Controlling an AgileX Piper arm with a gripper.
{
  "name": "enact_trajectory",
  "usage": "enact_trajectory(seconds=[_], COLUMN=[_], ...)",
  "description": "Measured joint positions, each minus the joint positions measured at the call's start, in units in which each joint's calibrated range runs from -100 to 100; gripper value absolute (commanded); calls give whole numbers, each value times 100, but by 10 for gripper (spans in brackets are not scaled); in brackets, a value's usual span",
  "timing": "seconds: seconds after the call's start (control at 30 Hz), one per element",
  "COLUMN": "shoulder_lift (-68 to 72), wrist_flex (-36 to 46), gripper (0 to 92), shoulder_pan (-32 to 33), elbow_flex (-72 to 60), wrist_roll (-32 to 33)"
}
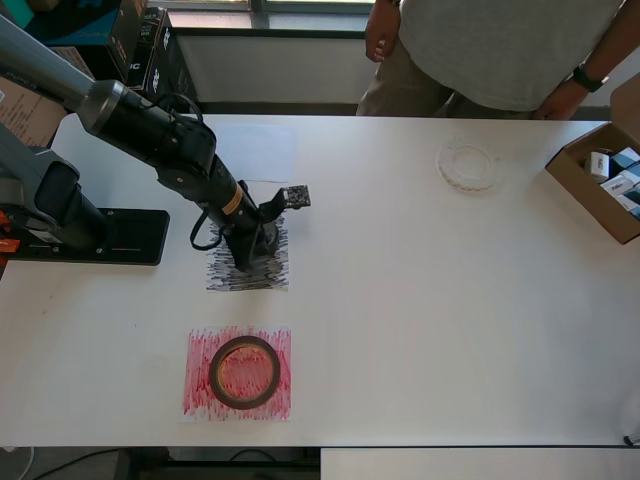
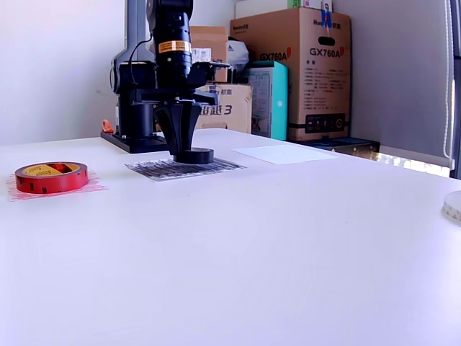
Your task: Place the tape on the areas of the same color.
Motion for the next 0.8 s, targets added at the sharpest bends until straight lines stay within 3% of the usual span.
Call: enact_trajectory(seconds=[0.8], shoulder_lift=[0], wrist_flex=[156], gripper=[0], shoulder_pan=[-8], elbow_flex=[161], wrist_roll=[-356])
